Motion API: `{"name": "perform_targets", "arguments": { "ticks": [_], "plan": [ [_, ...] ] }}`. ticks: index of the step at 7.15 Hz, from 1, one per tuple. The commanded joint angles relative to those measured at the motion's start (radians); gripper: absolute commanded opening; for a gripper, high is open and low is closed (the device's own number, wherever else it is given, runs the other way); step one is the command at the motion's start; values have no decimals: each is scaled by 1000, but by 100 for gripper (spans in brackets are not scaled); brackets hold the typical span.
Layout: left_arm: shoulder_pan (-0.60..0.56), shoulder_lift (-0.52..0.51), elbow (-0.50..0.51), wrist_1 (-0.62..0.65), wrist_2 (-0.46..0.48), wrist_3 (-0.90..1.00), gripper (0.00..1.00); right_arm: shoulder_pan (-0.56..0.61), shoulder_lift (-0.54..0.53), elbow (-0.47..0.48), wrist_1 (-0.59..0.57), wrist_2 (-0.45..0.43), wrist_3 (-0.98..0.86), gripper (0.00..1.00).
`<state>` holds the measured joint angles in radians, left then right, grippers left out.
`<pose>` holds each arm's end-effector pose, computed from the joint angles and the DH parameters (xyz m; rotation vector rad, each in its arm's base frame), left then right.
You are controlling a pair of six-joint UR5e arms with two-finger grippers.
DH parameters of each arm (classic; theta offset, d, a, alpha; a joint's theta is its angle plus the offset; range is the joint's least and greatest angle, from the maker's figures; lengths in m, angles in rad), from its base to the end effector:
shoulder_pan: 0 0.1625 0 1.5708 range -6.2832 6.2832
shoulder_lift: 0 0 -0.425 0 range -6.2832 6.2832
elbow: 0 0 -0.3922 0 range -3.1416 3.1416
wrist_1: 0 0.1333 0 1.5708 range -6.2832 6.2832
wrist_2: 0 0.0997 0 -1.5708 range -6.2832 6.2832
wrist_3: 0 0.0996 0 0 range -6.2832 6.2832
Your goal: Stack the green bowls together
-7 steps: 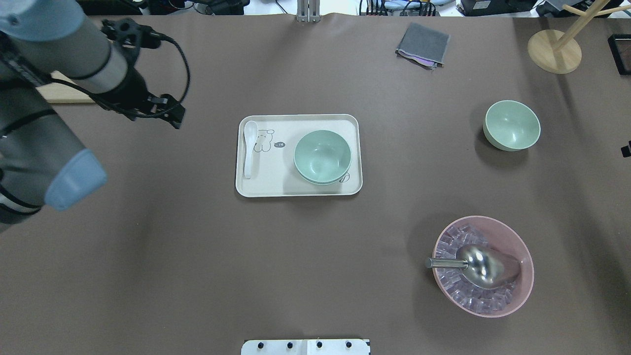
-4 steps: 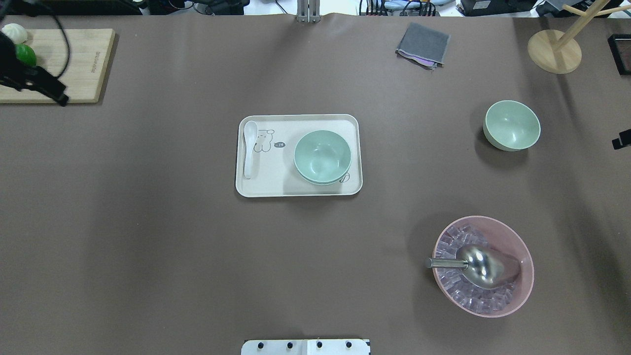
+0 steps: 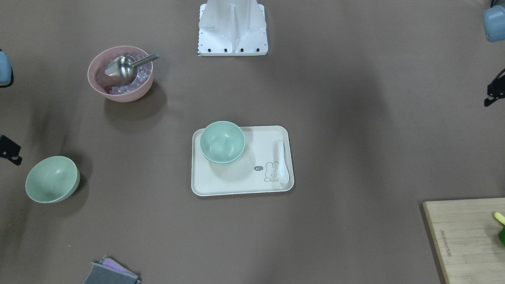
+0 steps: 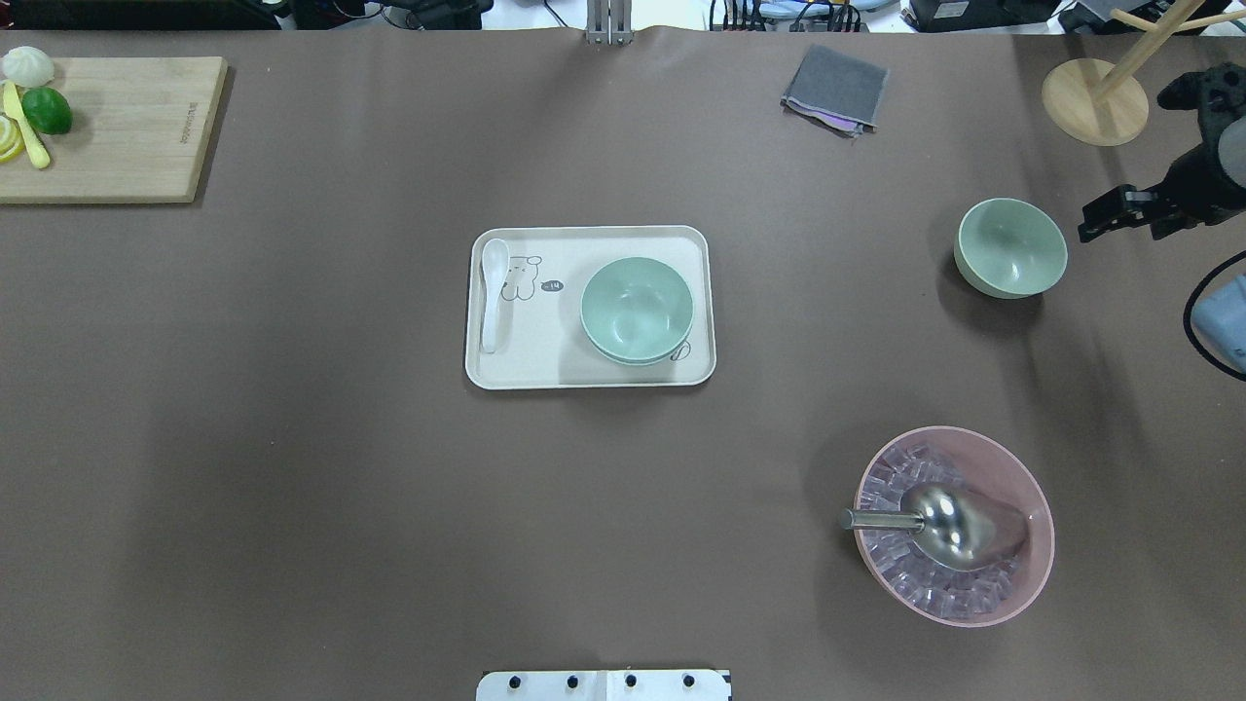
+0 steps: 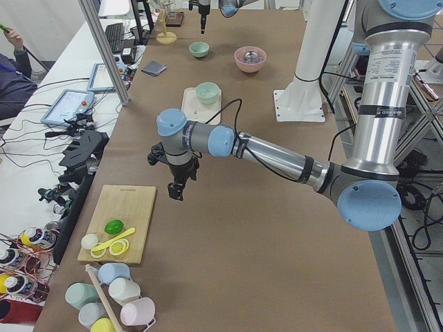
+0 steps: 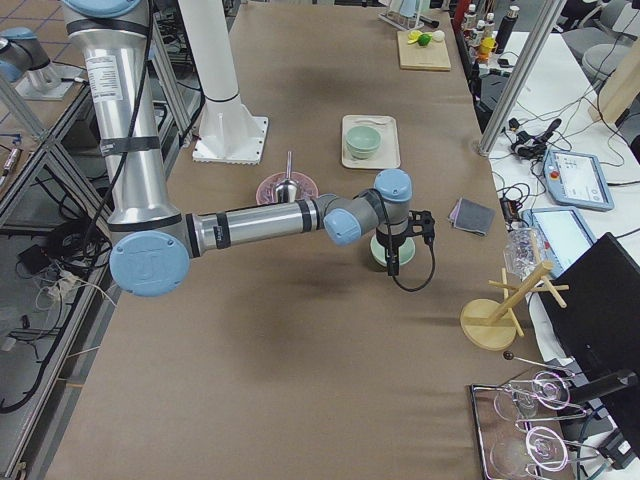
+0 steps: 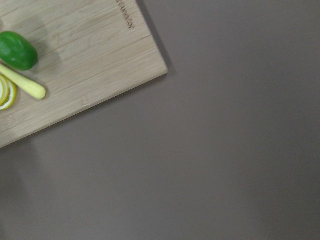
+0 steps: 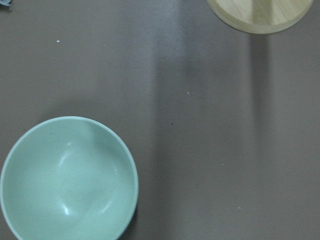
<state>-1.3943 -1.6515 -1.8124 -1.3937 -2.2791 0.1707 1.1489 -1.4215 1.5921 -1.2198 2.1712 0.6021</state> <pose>0.0231 -0.5199 0.5223 0.1379 0.7119 0.3834 -0.1660 -0.5580 0.5378 0.1533 -0.7583 0.0146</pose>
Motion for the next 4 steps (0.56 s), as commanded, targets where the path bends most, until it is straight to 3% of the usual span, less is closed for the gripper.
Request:
{"name": "perform_targets", "arguments": {
  "ticks": [1, 3, 4],
  "plan": [
    [-3, 6, 2, -2, 0, 3, 98, -50, 9, -18, 5, -39, 18, 77],
    [-3, 6, 4, -2, 0, 1, 98, -67, 10, -30, 5, -40, 18, 65],
    [-3, 6, 5, -2, 0, 1, 98, -70, 21, -43, 5, -42, 18, 64]
  ]
}}
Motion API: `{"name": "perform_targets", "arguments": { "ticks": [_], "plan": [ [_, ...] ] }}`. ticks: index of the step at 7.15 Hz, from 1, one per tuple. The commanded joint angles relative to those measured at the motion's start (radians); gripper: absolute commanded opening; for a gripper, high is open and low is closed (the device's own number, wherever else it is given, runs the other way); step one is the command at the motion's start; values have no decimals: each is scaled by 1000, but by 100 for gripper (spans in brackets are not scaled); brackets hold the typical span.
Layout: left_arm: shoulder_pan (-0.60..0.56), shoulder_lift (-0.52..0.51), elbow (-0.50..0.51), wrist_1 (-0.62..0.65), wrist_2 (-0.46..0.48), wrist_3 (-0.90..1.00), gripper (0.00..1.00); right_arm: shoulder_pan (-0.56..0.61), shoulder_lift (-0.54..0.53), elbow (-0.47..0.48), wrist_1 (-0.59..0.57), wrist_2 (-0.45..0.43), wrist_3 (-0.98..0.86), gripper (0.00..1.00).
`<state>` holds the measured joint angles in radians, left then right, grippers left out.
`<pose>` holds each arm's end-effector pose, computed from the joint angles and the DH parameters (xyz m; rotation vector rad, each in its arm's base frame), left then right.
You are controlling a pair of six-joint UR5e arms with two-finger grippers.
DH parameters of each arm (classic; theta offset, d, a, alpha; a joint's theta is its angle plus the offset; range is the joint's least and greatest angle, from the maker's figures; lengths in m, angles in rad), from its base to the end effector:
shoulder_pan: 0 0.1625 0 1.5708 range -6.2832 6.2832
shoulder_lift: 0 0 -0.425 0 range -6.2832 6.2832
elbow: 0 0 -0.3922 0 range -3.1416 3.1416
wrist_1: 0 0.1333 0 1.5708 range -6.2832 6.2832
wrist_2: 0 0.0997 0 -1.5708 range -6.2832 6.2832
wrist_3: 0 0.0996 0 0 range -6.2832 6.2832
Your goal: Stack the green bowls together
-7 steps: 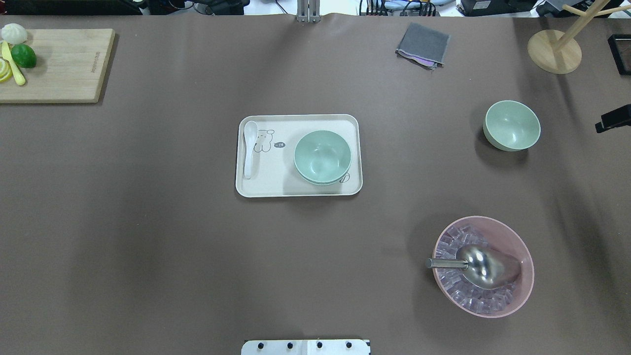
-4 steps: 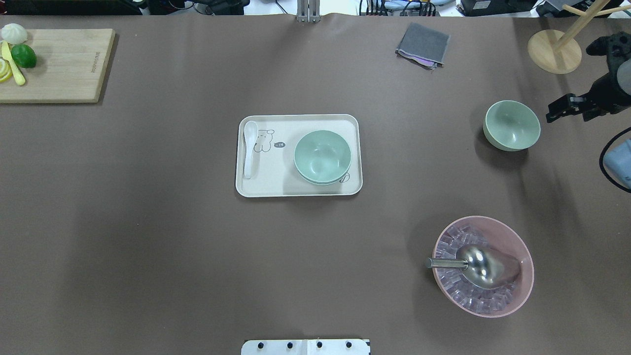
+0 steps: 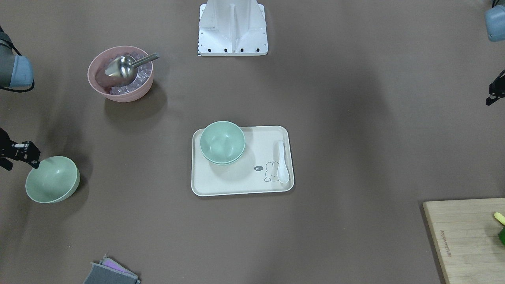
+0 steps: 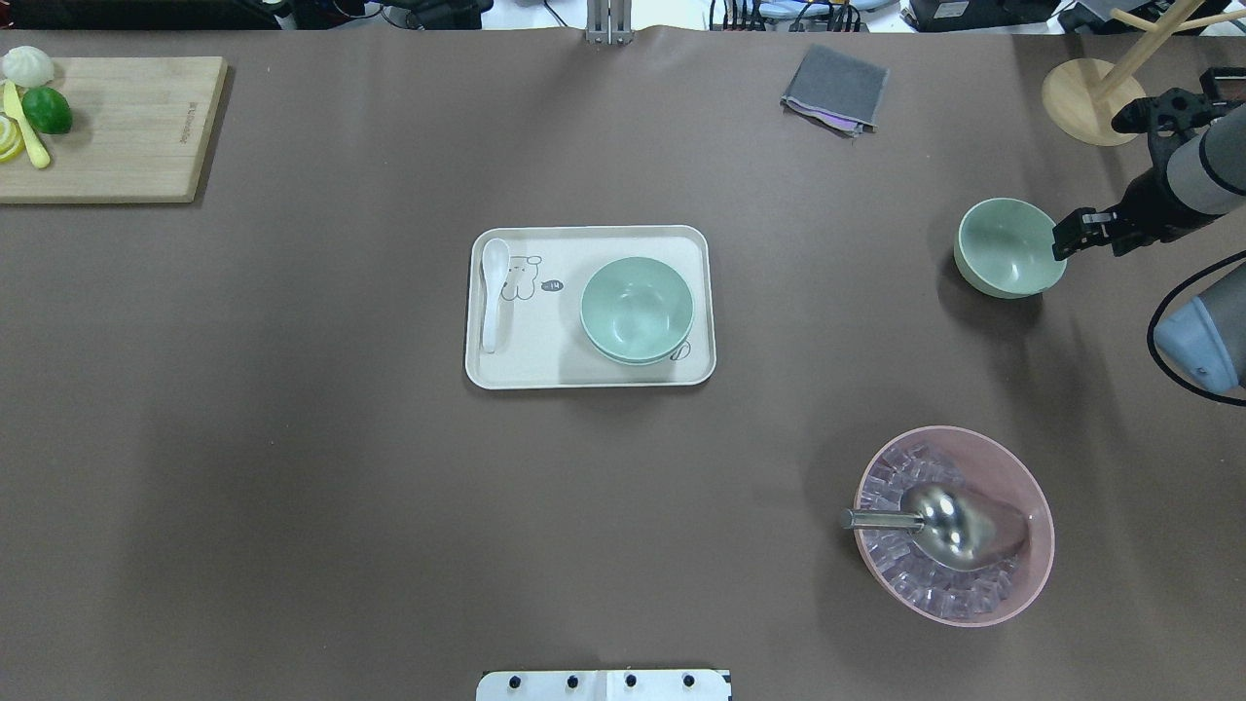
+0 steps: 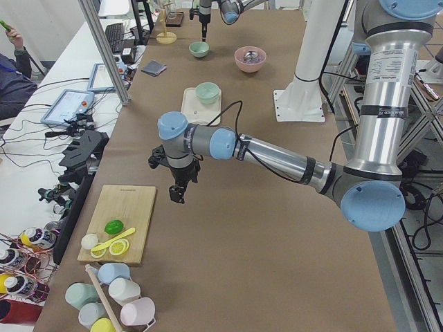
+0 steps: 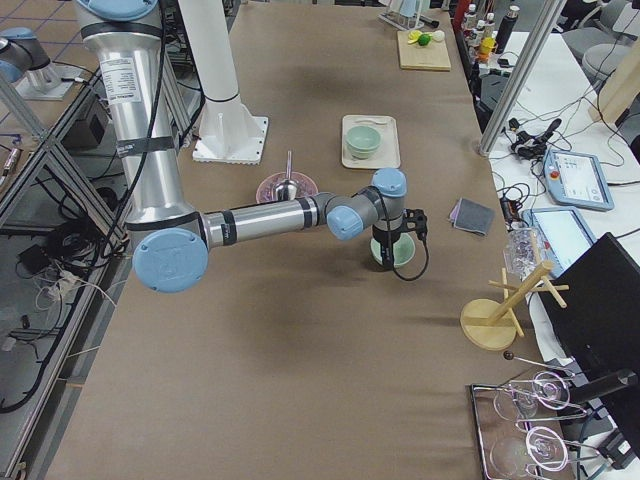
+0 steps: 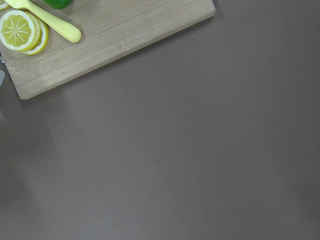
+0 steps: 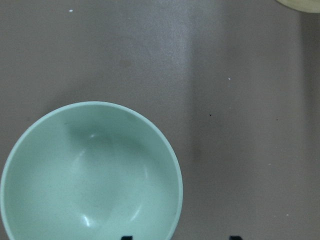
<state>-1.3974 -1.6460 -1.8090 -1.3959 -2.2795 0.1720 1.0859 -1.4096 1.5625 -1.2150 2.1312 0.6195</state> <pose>0.0213 -0.5183 0.5265 0.1330 0.7121 0.3794 -0.2011 -0.5541 0.5474 0.1339 -0.7258 -0.0141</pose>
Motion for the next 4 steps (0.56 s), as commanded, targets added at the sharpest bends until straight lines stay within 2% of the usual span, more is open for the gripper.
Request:
{"name": "perform_targets", "arguments": {
  "ticks": [1, 4],
  "plan": [
    [0, 0, 2, 0, 0, 0, 98, -12, 27, -36, 0, -2, 0, 63],
    [0, 0, 0, 0, 0, 0, 98, -21, 43, -75, 0, -34, 0, 60]
  ]
}}
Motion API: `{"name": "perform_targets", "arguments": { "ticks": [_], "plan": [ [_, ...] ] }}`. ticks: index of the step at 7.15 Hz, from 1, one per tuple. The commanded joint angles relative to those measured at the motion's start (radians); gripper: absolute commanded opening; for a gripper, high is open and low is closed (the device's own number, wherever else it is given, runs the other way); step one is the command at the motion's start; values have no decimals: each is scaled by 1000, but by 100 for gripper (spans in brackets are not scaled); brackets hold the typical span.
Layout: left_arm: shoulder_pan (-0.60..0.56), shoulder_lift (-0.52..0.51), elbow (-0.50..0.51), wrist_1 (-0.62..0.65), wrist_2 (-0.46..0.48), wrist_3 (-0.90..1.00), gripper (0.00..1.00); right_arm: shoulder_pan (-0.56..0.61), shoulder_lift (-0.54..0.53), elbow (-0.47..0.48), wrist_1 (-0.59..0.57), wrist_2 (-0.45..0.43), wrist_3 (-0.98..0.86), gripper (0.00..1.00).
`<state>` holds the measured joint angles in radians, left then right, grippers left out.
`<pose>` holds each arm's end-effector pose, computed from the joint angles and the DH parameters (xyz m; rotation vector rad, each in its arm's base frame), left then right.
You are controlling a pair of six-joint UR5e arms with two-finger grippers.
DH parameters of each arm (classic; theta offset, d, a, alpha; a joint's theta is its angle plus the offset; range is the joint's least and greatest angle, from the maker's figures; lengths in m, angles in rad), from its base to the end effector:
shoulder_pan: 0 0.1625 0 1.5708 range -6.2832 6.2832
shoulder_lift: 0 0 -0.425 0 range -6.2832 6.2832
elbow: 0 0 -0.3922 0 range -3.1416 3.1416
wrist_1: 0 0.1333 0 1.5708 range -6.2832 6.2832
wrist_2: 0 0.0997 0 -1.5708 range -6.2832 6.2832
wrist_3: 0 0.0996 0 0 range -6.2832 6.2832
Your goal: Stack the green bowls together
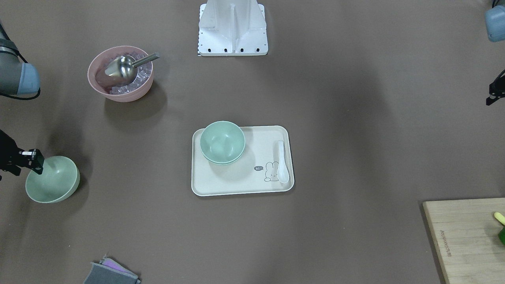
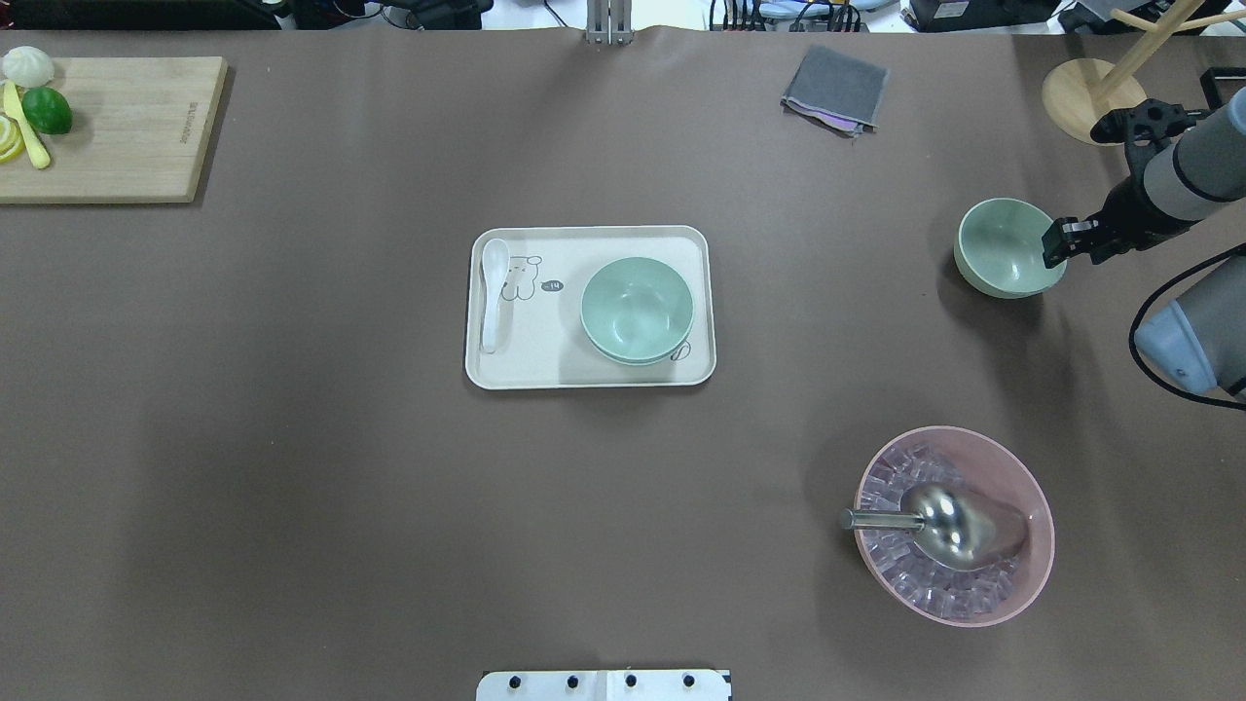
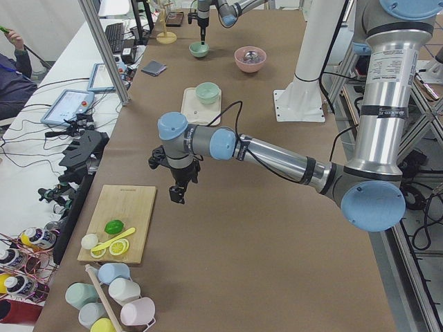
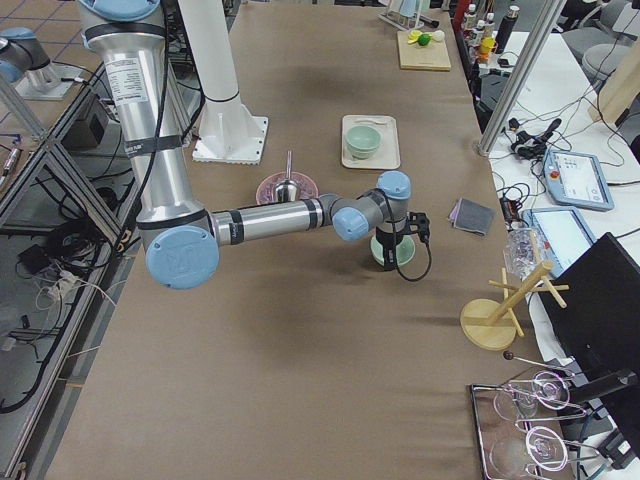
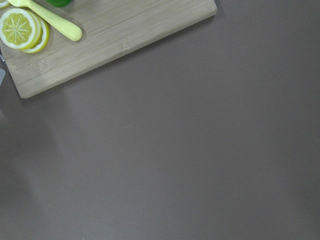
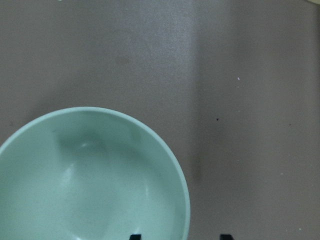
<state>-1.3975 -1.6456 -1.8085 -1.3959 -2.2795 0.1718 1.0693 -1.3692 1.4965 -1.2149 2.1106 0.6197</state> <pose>0.0212 -0.5182 0.5270 0.1321 0.7121 0.3788 -0.2175 -0.5674 0.5584 0.1177 -0.6982 -0.0172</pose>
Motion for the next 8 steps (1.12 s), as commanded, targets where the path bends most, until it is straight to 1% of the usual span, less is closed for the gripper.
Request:
{"name": "perform_targets", "arguments": {
  "ticks": [1, 2, 3, 4, 7, 8],
  "plan": [
    [0, 0, 0, 0, 0, 0, 98, -6, 2, -9, 0, -14, 0, 58],
    [0, 0, 0, 0, 0, 0, 98, -9, 2, -9, 0, -14, 0, 51],
    [0, 0, 0, -2, 0, 0, 98, -9, 2, -9, 0, -12, 0, 41],
    [0, 0, 0, 0, 0, 0, 98, -9, 2, -10, 0, -14, 2, 35],
    [0, 0, 0, -2, 0, 0, 98, -11, 2, -10, 0, -14, 2, 33],
    [0, 0, 0, -2, 0, 0, 98, -11, 2, -10, 0, -14, 2, 30]
  ]
}}
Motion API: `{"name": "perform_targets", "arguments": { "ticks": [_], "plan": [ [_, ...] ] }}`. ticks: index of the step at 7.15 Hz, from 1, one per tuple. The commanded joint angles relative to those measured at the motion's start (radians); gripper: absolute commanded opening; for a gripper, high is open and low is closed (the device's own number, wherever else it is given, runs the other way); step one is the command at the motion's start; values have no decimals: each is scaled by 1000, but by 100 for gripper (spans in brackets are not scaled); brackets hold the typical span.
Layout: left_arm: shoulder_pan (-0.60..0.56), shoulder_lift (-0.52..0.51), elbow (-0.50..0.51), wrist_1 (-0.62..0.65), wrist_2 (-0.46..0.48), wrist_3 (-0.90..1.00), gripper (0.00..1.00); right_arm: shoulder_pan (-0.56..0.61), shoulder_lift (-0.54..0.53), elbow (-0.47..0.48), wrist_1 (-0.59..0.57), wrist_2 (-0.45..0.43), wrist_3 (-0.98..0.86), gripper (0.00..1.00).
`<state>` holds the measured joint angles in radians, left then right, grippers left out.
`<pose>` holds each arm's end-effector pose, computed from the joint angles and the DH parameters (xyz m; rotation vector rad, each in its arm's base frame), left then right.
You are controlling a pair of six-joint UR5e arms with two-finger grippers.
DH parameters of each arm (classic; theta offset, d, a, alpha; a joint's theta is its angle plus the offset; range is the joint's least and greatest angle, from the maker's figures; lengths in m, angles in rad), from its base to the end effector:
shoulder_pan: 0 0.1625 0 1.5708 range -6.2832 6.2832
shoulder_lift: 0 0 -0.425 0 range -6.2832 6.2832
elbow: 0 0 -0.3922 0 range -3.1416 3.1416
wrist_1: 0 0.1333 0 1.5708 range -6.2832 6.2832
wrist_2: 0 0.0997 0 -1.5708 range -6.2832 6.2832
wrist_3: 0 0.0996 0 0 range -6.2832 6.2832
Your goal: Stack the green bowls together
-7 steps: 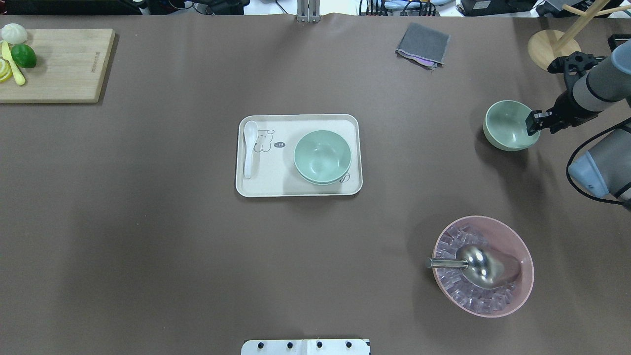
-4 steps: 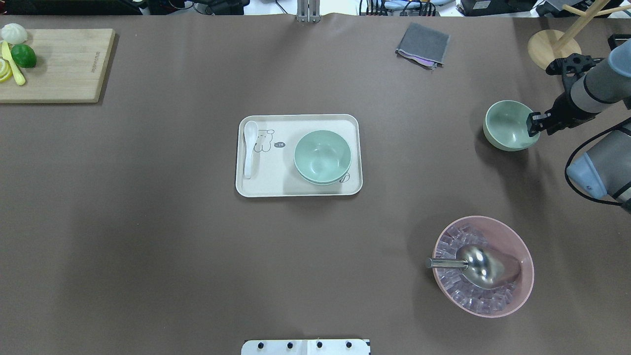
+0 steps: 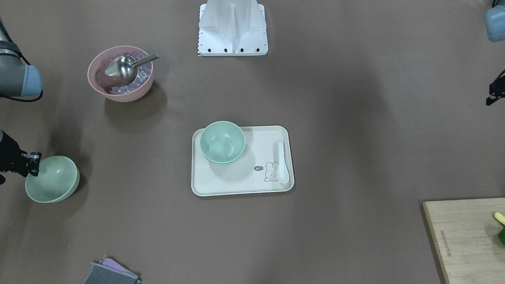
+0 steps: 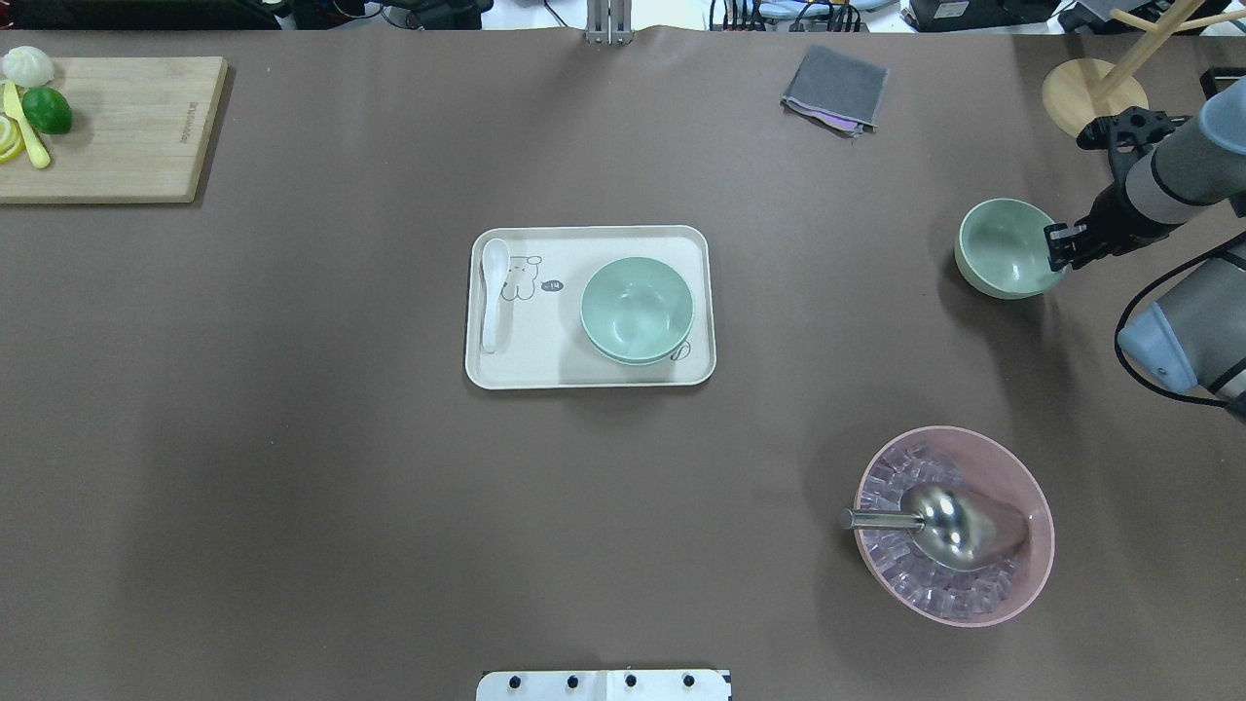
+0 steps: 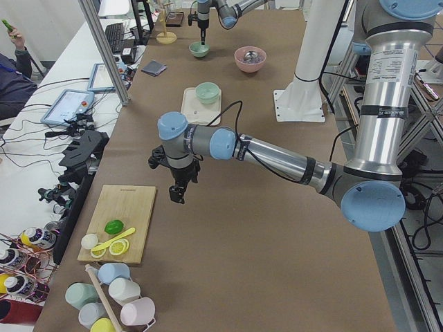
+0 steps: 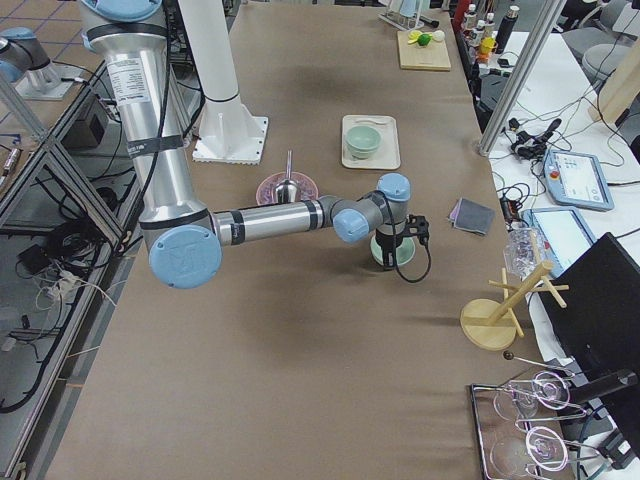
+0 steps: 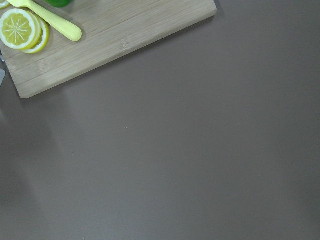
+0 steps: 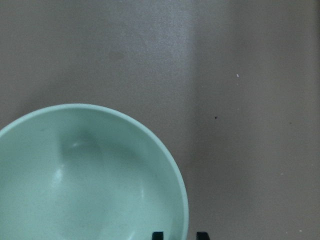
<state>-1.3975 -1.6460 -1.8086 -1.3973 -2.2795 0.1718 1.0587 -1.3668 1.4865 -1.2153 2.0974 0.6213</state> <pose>0.0212 -0.5184 0.5265 0.1339 0.7121 0.3794 -0.2232 -0.5669 0.5628 0.1141 -0.6845 -0.0203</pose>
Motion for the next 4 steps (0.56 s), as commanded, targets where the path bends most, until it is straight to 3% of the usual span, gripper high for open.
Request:
{"name": "perform_targets", "arguments": {
  "ticks": [1, 2, 3, 4],
  "plan": [
    [0, 0, 2, 0, 0, 0, 98, 0, 0, 0, 0, 1, 2, 27],
    [0, 0, 2, 0, 0, 0, 98, -2, 0, 1, 0, 1, 6, 17],
    [0, 0, 2, 0, 0, 0, 98, -2, 5, 3, 0, 1, 20, 0],
    [0, 0, 3, 0, 0, 0, 98, -2, 17, 8, 0, 6, 21, 0]
  ]
}}
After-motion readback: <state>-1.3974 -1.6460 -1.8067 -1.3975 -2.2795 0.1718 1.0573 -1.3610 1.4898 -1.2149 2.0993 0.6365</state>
